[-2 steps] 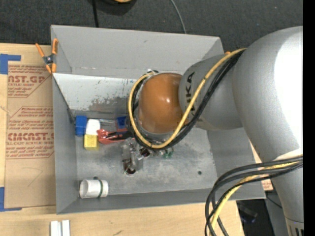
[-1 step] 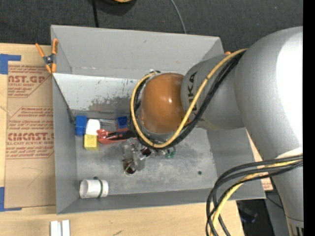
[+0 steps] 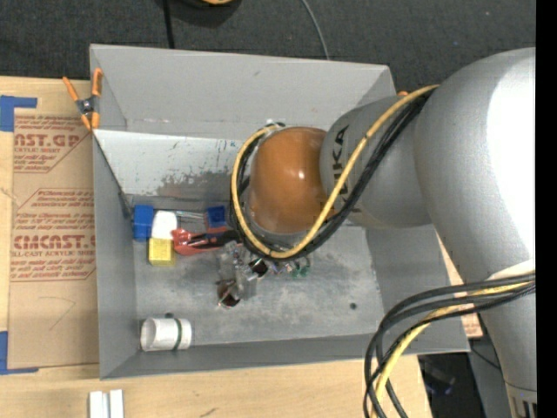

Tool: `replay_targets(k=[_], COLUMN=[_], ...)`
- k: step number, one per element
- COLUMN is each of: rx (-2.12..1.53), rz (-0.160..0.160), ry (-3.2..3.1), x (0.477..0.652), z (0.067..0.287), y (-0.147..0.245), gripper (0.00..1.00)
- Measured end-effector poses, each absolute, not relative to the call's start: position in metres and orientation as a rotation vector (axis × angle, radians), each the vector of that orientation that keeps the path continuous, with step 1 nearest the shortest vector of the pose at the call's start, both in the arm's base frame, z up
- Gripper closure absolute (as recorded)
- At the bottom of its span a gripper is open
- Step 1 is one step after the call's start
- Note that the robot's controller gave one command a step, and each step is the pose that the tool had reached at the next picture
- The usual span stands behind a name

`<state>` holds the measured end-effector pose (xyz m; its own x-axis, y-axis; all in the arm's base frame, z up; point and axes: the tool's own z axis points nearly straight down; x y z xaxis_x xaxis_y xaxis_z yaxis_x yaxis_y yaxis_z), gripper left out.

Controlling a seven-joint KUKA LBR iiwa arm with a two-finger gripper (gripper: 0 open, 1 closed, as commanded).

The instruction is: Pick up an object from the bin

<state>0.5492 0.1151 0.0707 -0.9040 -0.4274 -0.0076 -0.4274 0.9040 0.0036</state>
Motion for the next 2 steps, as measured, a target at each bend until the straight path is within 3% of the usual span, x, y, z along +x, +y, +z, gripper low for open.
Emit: replay_targets(k=[1,2], rx=[-0.678,-0.836], rz=[0.009,0.008], ry=[3.060,3.025], x=[0.551,0.566], z=[0.071,0.103], y=[0.115,0.120], gripper=[1.00,1.00])
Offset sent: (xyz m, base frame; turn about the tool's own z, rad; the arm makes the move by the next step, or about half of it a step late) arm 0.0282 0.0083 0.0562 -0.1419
